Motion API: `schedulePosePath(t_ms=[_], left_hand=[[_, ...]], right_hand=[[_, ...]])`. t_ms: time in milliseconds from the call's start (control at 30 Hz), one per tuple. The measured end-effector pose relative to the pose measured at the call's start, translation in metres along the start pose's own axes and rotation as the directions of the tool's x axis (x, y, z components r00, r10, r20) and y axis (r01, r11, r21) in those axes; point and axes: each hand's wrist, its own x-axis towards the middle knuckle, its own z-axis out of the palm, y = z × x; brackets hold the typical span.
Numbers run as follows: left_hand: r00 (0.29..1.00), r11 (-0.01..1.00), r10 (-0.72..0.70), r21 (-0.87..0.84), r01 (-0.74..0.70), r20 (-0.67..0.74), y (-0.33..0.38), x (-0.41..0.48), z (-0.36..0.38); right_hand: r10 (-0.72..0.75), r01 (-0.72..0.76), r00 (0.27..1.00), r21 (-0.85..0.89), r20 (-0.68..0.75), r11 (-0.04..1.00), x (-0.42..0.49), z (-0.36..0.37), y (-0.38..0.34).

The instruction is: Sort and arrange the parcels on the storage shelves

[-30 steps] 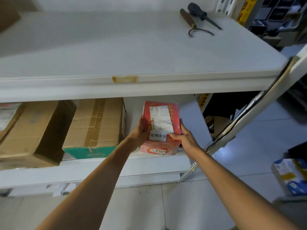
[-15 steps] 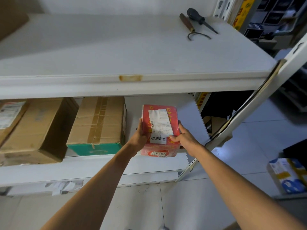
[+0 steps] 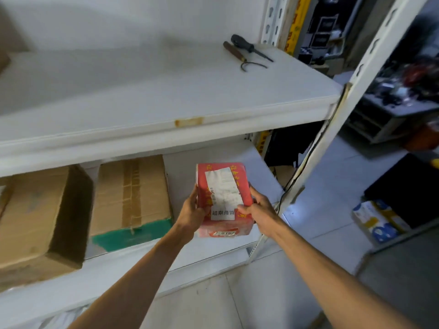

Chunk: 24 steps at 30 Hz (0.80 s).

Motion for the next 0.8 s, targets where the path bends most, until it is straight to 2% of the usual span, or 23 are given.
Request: schedulePosePath(t_ms=[200, 367, 467, 600, 667, 800], left_hand=[[0.975, 0.995, 0.046, 0.079, -0.064, 0.215, 0.005, -0.016, -0.032], [0.886, 0.957, 0.112, 0.191, -0.218, 0.449, 0.018, -0.07, -0.027], [0.79, 0.938, 0.062, 0.235, -0.255, 0.61, 0.014, -0.106, -0.006], [0.651, 0.946, -0.002, 0.212, -0.245, 0.759, -0.006, -0.162, 0.034], [0.563, 0.939, -0.017, 0.206, -0.274, 0.827, -0.022, -0.194, 0.059], [0.337, 0.937, -0.124, 0.222, -0.271, 0.933, -0.045, -0.287, 0.101]], right_hand=[[-0.025, 0.067, 0.948, 0.122, -0.316, 0.99, -0.07, 0.038, 0.006], [-0.02, 0.12, 0.867, 0.17, -0.497, 0.978, -0.155, 0.062, 0.013], [0.011, 0.126, 0.798, 0.184, -0.603, 0.975, -0.217, 0.067, 0.029], [0.032, 0.176, 0.679, 0.205, -0.734, 0.963, -0.31, 0.076, 0.05], [0.066, 0.19, 0.596, 0.22, -0.8, 0.957, -0.362, 0.083, 0.063], [0.147, 0.185, 0.39, 0.233, -0.909, 0.955, -0.476, 0.105, 0.083]])
